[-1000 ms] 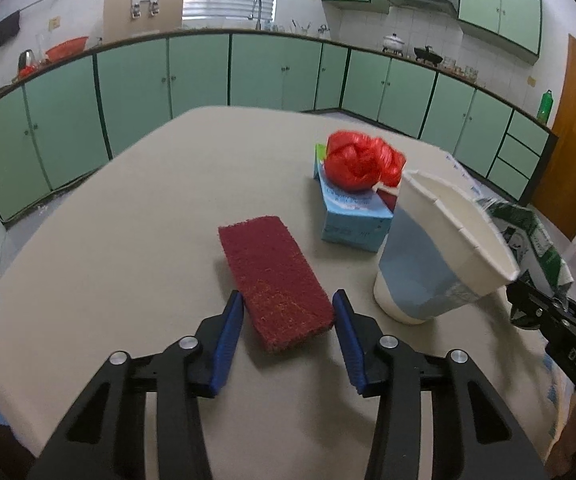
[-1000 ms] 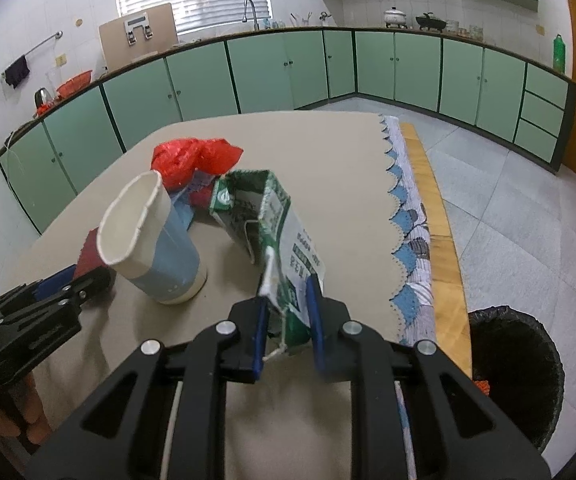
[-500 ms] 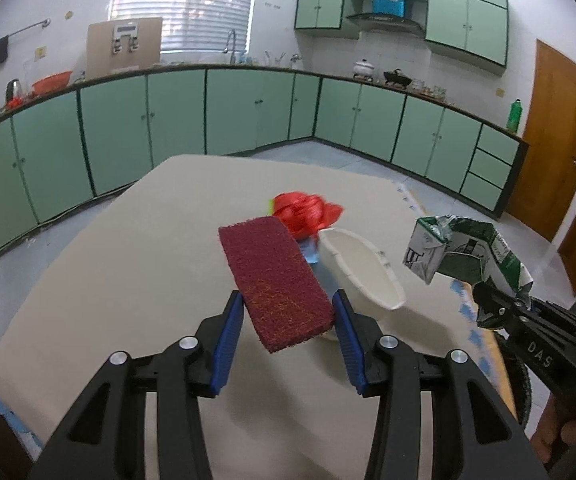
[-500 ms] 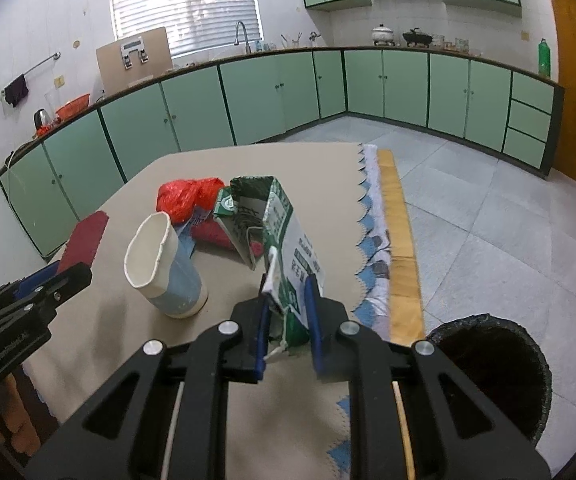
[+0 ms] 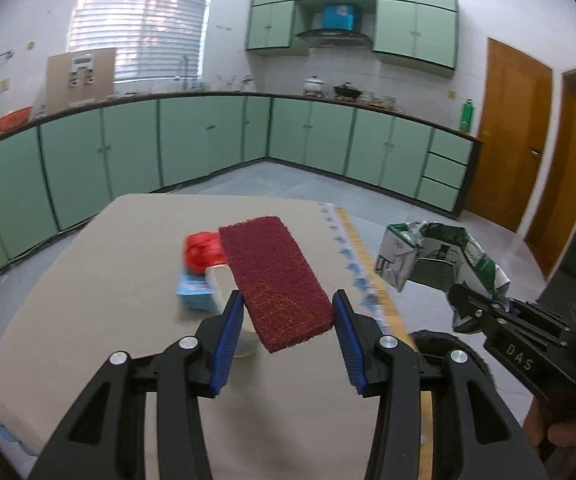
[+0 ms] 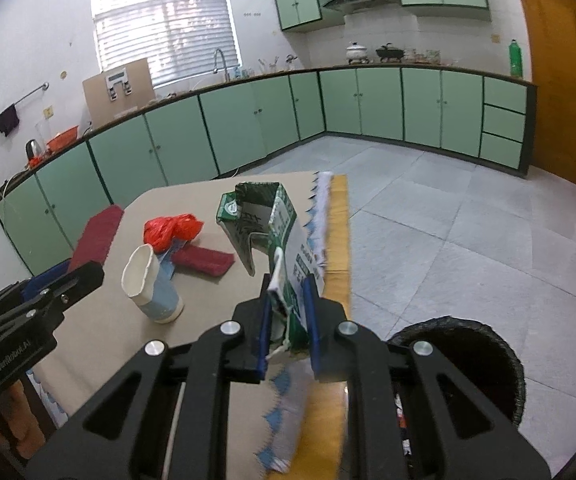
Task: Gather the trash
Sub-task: 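Carry the paper bag and red scouring pad over the black bin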
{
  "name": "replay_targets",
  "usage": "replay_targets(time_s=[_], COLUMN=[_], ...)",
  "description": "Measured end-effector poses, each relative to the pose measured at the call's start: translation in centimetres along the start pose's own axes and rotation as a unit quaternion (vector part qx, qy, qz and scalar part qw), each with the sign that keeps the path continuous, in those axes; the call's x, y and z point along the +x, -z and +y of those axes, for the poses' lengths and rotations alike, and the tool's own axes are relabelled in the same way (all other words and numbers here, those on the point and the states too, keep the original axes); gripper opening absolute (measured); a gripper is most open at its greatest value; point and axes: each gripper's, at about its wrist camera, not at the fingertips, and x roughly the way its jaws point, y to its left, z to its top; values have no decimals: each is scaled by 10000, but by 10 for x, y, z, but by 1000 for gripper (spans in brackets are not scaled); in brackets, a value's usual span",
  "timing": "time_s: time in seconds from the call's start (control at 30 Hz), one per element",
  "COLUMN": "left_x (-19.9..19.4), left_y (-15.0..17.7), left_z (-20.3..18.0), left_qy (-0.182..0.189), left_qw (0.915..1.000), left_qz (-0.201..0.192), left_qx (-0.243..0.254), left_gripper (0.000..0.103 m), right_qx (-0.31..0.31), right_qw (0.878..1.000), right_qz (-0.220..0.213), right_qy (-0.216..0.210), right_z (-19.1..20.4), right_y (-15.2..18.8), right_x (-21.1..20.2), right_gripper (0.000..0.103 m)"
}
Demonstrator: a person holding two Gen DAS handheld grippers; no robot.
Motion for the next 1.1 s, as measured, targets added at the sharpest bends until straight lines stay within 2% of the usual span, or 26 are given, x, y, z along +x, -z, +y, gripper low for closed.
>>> replay_targets(time_s=[0.17, 0.5, 0.9, 1.1], left_x=[4, 23, 60, 81], left_y=[-5, -1, 22, 34], left_z=[-35, -108, -182, -209], left_qy=[342, 1034, 1653, 1807], left_qw=[9993, 9931, 9807, 9758], left_qz=[-31, 80, 475, 655], left_qx=[173, 555, 930, 1041], left_gripper=[45, 45, 45, 45], right_qx=[142, 488, 1023, 1209], right_qw=[9996, 9941, 9815, 9768], right_qz=[-77, -114, 36, 158], right_qy=[225, 962, 1620, 1763], right_z=[-24, -96, -172, -200], right_y=[3, 22, 57, 74], right_x=[-19, -52, -55, -48], right_gripper=[14, 12, 11, 11])
